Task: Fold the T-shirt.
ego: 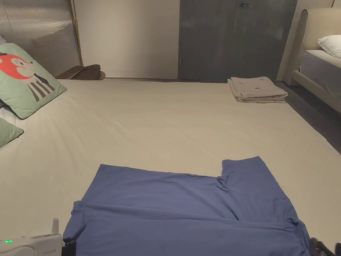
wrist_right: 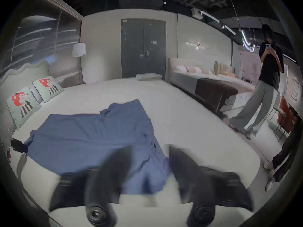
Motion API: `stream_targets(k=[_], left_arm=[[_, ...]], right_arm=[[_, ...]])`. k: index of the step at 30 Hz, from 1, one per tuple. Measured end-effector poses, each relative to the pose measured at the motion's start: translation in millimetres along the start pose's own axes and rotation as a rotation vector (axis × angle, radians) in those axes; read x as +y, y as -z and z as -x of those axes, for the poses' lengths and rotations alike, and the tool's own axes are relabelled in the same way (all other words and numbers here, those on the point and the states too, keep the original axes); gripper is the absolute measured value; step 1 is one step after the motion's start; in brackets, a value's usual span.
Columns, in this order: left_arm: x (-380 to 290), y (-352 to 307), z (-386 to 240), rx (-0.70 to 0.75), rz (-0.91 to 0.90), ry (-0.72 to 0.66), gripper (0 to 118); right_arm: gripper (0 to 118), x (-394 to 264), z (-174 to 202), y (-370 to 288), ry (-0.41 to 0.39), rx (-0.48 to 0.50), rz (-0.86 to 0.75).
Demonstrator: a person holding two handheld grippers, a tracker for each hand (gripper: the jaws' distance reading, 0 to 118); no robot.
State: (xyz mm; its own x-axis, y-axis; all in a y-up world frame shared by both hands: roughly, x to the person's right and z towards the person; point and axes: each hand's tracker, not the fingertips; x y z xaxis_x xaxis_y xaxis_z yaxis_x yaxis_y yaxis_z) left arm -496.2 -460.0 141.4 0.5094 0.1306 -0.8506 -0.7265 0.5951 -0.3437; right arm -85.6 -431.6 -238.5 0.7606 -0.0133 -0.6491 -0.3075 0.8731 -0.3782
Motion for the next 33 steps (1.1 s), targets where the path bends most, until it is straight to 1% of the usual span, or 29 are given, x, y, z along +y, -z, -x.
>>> stream_targets(k=[1,2,3,4,5,7,8,9,10,11,12,13,14,15,16,17,18,23,27,30,33], left_arm=[[1,-3,-2,-0.067,0.006,-0.040,7],[1,-4,-2,-0.037,0.011,-0.028,7],[-1,-5,-6,-0.010,-0.002,0.003,7],[-2,-7,-9,0.004,-0.014,0.031,7],[-3,-9,-11,-0.001,-0.011,0.030,7],[-3,-17,-17,-0.009,-0.012,0.021,7],[-3,-19,-17,-0.014,-0.014,0.011,7],[-3,-20,-18,-0.014,-0.017,0.007,7],[-2,-18,-15,-0.011,-0.016,0.000,7],[-2,-18,-13,-0.012,-0.015,-0.010,7],[-2,-20,-12,-0.017,-0.016,-0.019,7],[-3,-22,-11,-0.022,-0.015,-0.027,7],[-3,-26,-11,-0.025,-0.013,-0.035,7],[-3,-29,-10,-0.029,-0.012,-0.044,7],[-3,-33,-9,-0.041,-0.010,-0.059,7],[-3,-38,-8,-0.054,-0.005,-0.077,7],[-4,-37,-3,-0.063,0.001,-0.089,7],[-17,-59,3,-0.078,0.000,-0.118,7],[-43,-77,7,-0.083,0.044,-0.180,7],[-63,-84,8,-0.080,0.077,-0.208,7],[-78,-82,13,-0.063,0.102,-0.234,7]], right_arm=[[108,-1,-3,7,0.014,0.021,0.055],[108,-4,-6,15,0.029,0.038,0.119],[106,-8,-11,20,0.036,0.047,0.134],[106,-11,-14,24,0.031,0.045,0.150],[106,-15,-15,30,0.010,0.040,0.187],[105,-16,-12,34,-0.002,0.039,0.252],[101,-17,-12,38,0.002,0.047,0.291],[94,-19,-13,44,0.007,0.054,0.319],[94,-21,-13,51,0.009,0.060,0.361],[90,-24,-13,54,0.016,0.060,0.386],[82,-25,-13,56,0.027,0.084,0.386],[76,-24,-12,56,0.019,0.069,0.374],[74,-21,-13,51,0.007,0.085,0.357],[56,-18,-18,51,0.001,0.119,0.331],[29,-13,-23,49,0.022,0.148,0.308],[10,-9,-27,47,0.048,0.134,0.310],[10,-4,-29,44,0.041,0.125,0.314],[10,23,-35,18,0.043,0.144,0.298],[10,31,-41,4,0.056,0.139,0.351],[10,28,-42,-5,0.032,0.140,0.391],[9,13,-42,2,0.002,0.141,0.418]])
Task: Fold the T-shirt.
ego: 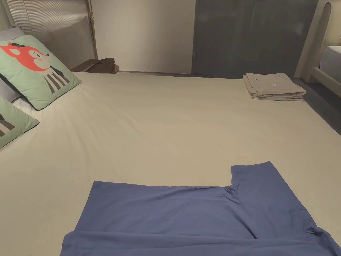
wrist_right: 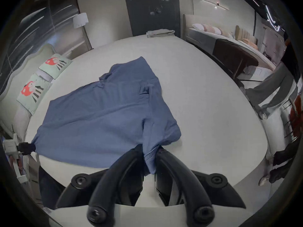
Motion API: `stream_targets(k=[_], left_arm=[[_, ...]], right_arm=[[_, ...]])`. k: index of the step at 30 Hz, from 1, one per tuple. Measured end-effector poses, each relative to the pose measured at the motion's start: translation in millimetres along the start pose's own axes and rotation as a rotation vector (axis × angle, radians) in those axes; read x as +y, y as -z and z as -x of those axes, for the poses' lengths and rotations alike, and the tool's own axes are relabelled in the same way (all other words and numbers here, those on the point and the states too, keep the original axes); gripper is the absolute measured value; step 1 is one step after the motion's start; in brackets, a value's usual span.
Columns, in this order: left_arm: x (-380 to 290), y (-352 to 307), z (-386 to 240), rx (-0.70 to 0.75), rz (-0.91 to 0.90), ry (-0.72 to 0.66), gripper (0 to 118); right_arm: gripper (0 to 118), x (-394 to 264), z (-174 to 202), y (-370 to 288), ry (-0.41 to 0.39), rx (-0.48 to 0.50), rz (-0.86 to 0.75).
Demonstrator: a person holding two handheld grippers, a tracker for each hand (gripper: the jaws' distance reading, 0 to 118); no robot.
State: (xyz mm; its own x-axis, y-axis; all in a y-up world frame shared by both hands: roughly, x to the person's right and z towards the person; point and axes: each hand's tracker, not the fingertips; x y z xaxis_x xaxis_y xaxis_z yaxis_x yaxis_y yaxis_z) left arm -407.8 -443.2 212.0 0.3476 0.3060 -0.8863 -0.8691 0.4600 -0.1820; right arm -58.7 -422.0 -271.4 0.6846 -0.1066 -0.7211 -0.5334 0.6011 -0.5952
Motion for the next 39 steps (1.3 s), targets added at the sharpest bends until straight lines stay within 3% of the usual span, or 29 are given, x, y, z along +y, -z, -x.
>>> stream_targets(k=[6,11,12,13,14,15,16,20,23,25,26,28,29,31,39], left_arm=[[-6,4,0,0.023,0.009,-0.012,7],[-7,10,-3,0.045,-0.001,0.037,12],[-8,10,-4,0.061,-0.008,0.043,30],[-7,8,-4,0.105,-0.045,0.056,51],[-7,5,-4,0.105,-0.079,0.060,72],[-5,0,-5,0.091,-0.116,0.064,92],[-2,-8,-9,0.080,-0.160,0.071,97],[18,-32,-29,0.080,-0.380,0.140,96],[31,-50,-54,0.069,-0.533,0.206,93],[38,-61,-73,0.057,-0.601,0.233,74],[40,-66,-82,0.042,-0.635,0.242,61],[46,-69,-94,0.015,-0.663,0.255,19],[52,-64,-93,0.006,-0.672,0.251,7],[58,-62,-97,-0.023,-0.681,0.241,4],[108,-39,-109,-0.072,-0.589,0.233,1]], right_arm=[[9,-19,2,9,-0.017,-0.025,0.052],[10,-28,-1,13,0.019,-0.027,0.049],[14,-28,-2,12,0.024,-0.027,0.045],[28,-27,-2,10,0.030,-0.034,0.039],[51,-27,-4,7,0.034,-0.050,0.011],[83,-25,-3,2,0.000,-0.062,-0.036],[94,-20,0,-6,-0.031,-0.080,-0.091],[93,5,14,-29,-0.051,-0.107,-0.345],[93,25,35,-47,-0.053,-0.120,-0.528],[87,34,46,-52,-0.032,-0.118,-0.613],[76,40,50,-52,-0.018,-0.091,-0.646],[26,46,58,-53,0.013,-0.044,-0.694],[8,49,63,-53,0.022,-0.043,-0.710],[0,54,72,-51,0.008,-0.068,-0.720],[0,68,85,-34,-0.027,-0.025,-0.689]])
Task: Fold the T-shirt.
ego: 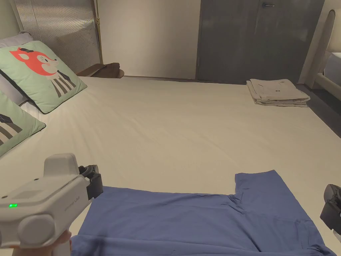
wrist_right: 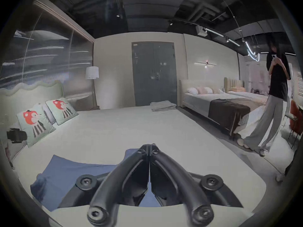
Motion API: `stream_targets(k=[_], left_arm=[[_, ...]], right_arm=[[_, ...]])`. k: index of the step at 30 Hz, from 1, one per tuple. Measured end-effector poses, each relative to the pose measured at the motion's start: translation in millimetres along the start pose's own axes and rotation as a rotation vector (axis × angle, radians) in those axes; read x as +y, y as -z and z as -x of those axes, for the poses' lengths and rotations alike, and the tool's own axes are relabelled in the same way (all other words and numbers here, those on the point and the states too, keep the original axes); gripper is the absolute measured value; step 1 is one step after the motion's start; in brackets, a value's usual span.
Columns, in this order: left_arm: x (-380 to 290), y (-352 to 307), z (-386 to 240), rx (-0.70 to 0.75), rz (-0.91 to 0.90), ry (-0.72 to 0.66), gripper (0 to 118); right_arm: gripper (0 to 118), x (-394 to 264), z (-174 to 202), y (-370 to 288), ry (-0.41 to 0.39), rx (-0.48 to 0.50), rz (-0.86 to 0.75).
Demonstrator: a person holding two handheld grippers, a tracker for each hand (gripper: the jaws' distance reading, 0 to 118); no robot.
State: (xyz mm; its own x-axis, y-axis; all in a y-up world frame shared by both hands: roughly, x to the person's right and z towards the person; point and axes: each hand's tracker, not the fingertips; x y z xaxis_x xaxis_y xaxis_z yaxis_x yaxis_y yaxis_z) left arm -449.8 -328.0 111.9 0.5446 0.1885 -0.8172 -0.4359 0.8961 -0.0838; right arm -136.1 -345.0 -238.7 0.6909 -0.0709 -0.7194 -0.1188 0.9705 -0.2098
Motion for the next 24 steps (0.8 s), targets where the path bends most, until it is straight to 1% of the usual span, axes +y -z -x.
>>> stream_targets(k=[2,4,5,6,7,8,9,10,11,12,17,18,20,22,23,24], left_arm=[[8,33,13,-0.016,0.051,-0.024,1],[12,68,23,-0.006,0.156,0.002,1],[12,86,29,0.011,0.186,-0.004,4],[15,90,23,0.019,0.229,-0.003,11],[14,105,28,0.019,0.275,-0.012,20],[13,122,34,0.031,0.314,-0.026,36],[11,136,39,0.044,0.363,-0.030,65],[7,153,46,0.066,0.409,-0.037,84],[2,168,51,0.082,0.447,-0.042,96],[-1,177,54,0.091,0.462,-0.047,97],[-24,232,73,0.121,0.561,-0.109,97],[-30,238,75,0.130,0.585,-0.110,91],[-37,246,73,0.151,0.584,-0.100,68],[-40,239,63,0.212,0.553,-0.039,54],[-39,233,60,0.184,0.552,-0.033,41],[-38,231,58,0.176,0.547,-0.025,15]], right_arm=[[0,-2,2,7,0.000,0.004,0.015],[0,-7,1,13,-0.006,0.002,0.032],[0,-8,1,17,-0.007,0.001,0.041],[0,-10,0,20,-0.008,-0.003,0.051],[0,-10,1,22,-0.009,-0.004,0.062],[0,-11,1,25,-0.009,-0.009,0.077],[0,-13,1,28,-0.009,-0.011,0.089],[0,-15,1,33,-0.012,-0.015,0.102],[0,-17,1,36,-0.021,-0.014,0.113],[0,-18,1,39,-0.027,-0.017,0.123],[0,-29,-1,55,-0.037,-0.024,0.167],[0,-31,-2,57,-0.040,-0.025,0.177],[0,-32,-1,58,-0.045,-0.026,0.190],[0,-34,-5,65,-0.049,-0.033,0.208],[0,-33,-6,67,-0.047,-0.034,0.217],[8,-33,-7,72,-0.042,-0.037,0.226]])
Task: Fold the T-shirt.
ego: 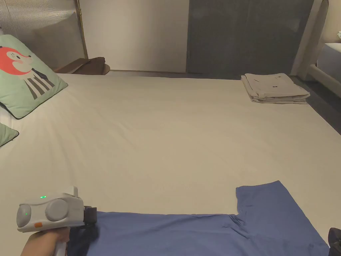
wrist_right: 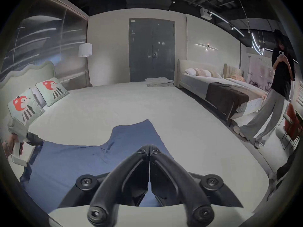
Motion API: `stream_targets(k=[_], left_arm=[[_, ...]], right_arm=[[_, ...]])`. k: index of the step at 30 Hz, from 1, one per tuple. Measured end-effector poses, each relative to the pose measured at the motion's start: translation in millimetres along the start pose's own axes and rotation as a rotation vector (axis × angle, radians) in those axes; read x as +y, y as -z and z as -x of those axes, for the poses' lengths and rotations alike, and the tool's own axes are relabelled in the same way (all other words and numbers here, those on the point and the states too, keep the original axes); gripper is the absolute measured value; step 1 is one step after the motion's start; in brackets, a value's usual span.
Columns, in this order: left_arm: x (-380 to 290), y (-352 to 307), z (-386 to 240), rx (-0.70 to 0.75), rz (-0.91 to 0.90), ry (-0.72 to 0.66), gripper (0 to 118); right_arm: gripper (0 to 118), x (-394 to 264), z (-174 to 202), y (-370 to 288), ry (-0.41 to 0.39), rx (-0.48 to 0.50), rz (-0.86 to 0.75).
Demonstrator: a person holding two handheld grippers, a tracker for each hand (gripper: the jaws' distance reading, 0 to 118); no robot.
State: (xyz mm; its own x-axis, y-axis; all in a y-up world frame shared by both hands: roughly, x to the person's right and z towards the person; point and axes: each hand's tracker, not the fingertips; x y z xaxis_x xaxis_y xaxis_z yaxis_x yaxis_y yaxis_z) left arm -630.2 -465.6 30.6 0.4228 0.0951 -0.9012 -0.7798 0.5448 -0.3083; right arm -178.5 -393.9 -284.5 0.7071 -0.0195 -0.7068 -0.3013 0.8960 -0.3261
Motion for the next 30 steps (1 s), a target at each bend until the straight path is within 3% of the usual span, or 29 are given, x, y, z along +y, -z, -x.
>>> stream_targets(k=[1,2,3,6,12,17,18,19,20,21,26,30], left_arm=[[0,-3,-2,0.014,-0.006,0.018,6],[-1,-5,-1,0.022,-0.018,0.030,6],[-2,-9,0,0.005,-0.023,0.027,5],[-5,-32,-3,-0.031,-0.038,0.013,5],[-6,-45,-1,-0.051,-0.067,0.006,5],[-7,-49,3,-0.057,-0.070,0.001,5],[-5,-48,4,-0.054,-0.070,0.000,5],[-5,-51,6,-0.056,-0.070,-0.002,5],[-6,-53,7,-0.060,-0.072,-0.006,5],[-6,-56,9,-0.063,-0.074,-0.008,5],[-7,-81,17,-0.085,-0.091,-0.020,5],[-20,-115,24,-0.105,-0.110,-0.030,5]], right_arm=[[30,3,-2,8,0.007,-0.002,0.021],[75,6,-4,18,0.007,-0.003,0.067],[97,8,-9,29,0.009,-0.005,0.062],[106,16,-18,70,-0.010,0.003,0.186],[102,13,-40,145,0.012,-0.036,0.491],[78,4,-46,167,0.040,-0.022,0.604],[69,5,-47,164,0.043,-0.021,0.593],[48,5,-50,167,0.038,-0.005,0.572],[15,10,-51,162,0.024,0.025,0.551],[3,15,-53,157,0.009,0.039,0.534],[3,42,-54,109,-0.071,0.084,0.473],[3,57,-68,73,-0.061,0.109,0.432]])
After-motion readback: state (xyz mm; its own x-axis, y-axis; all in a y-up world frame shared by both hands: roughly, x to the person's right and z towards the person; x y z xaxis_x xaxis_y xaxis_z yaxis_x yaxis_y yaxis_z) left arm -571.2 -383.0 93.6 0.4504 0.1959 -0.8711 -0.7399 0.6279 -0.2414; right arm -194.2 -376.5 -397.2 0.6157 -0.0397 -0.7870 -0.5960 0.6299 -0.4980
